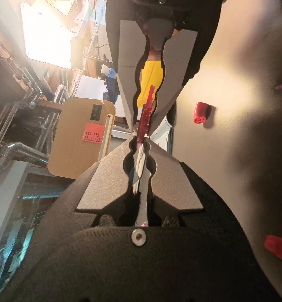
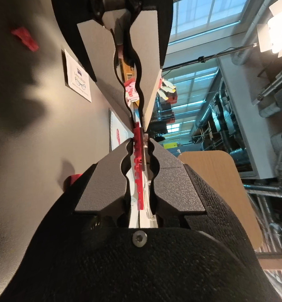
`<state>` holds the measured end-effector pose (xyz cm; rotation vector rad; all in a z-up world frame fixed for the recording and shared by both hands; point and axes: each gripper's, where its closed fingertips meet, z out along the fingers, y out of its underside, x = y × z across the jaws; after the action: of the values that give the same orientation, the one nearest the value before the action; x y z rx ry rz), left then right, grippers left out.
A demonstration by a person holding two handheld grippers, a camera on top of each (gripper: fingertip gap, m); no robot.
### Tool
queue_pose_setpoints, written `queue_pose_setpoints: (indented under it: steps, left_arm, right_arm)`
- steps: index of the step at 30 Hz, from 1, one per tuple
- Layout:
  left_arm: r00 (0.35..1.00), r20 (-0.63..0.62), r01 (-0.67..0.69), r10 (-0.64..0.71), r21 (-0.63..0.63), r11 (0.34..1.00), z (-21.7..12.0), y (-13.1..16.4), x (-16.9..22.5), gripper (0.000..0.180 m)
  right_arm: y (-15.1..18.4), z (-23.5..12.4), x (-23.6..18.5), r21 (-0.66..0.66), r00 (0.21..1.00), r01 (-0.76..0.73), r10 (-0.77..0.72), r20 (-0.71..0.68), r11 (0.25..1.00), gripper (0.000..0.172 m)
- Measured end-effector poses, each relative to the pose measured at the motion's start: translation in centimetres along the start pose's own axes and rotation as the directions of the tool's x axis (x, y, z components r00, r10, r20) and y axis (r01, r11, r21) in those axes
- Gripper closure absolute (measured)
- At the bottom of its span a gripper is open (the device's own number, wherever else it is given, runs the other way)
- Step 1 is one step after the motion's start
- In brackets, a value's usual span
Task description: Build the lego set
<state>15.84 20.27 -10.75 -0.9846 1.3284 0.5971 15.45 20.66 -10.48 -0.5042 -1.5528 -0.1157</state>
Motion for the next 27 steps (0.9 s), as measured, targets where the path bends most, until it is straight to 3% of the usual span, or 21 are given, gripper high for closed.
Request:
queue_pose_setpoints:
  steps: [10, 17, 27]
  left_arm:
    - [0.972, -0.127, 0.208, -0.197, 0.082, 0.975, -0.5, -1.0, 0.4, 0.174]
    - [0.951, -0.17, 0.277, -0.259, 0.089, 0.957, -0.5, -1.1, 0.7, 0.175]
    - [0.821, -0.319, 0.544, -0.473, 0.186, 0.818, -2.2, -3.1, -0.8, 0.175]
  right_arm:
    - [-0.9, -0.7, -0.5, 0.069, 0.989, -0.108, 0.1, 0.112, 0.992, 0.158]
    - [-1.0, -0.8, -0.7, 0.08, 0.978, -0.162, 0.15, 0.146, 0.983, 0.157]
    - [-3.6, -2.1, 0.7, 0.206, 0.932, -0.335, 0.29, 0.217, 0.92, 0.157]
